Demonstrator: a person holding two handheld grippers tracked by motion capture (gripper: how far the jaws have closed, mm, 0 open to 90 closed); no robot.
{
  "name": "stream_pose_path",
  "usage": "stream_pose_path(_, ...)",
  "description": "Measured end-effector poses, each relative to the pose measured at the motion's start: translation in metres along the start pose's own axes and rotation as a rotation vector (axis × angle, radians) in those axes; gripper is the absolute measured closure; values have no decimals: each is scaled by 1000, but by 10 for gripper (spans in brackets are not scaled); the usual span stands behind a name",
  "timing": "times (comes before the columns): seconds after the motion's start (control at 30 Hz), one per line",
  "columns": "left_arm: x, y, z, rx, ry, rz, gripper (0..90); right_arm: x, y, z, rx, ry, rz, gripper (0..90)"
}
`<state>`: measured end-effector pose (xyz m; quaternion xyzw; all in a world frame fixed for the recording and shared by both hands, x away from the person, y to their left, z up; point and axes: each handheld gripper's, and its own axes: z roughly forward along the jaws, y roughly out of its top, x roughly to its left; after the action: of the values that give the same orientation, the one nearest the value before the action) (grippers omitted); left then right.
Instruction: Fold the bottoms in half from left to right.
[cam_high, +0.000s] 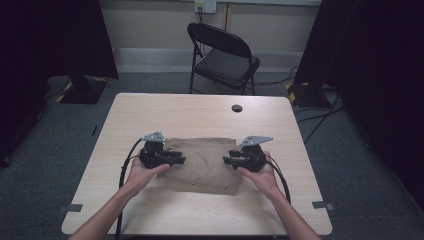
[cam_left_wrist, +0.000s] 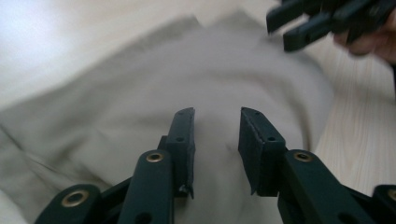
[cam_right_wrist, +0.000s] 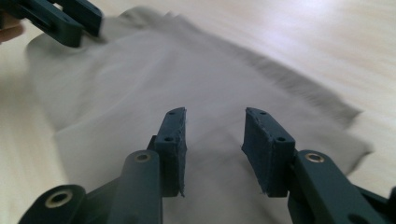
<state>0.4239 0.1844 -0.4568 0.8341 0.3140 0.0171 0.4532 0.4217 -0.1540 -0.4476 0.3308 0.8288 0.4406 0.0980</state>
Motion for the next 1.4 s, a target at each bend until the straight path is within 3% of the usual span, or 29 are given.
stream_pose_path(0.07,3,-8,5,13,-1,-11,661,2,-5,5,22,5,-9,572)
stream_pose_path(0.2,8,-10,7,16,43,8,691,-4,-15,18,53,-12,0,532)
stream_pose_path(0.33,15,-17,9,10,11,-21,696,-9,-17,23,61,-43,-4,498)
stream_pose_path(0.4,13,-19,10,21,42,15,712,-10,-20,26,73,-38,-2,497)
stream_pose_path(0.47,11,-20,10,16,49,20,712,-10,-20,28,84,-42,-13,498)
stream_pose_path(0.57,16,-22,11,11,26,0,720,-12,-21,30,84,-37,-18,499)
stream_pose_path(0.83,18,-24,11,5,40,-19,762,-18,-22,33,83,-26,-18,499)
stream_pose_path(1.07,21,-23,13,-1,32,-50,764,-22,-18,38,67,-78,-16,499)
stream_pose_path(1.27,21,-22,16,-7,50,-49,771,-28,-14,42,60,-100,-11,499)
stream_pose_path(1.4,24,-23,14,-16,38,-70,770,-28,-14,42,54,-105,7,500)
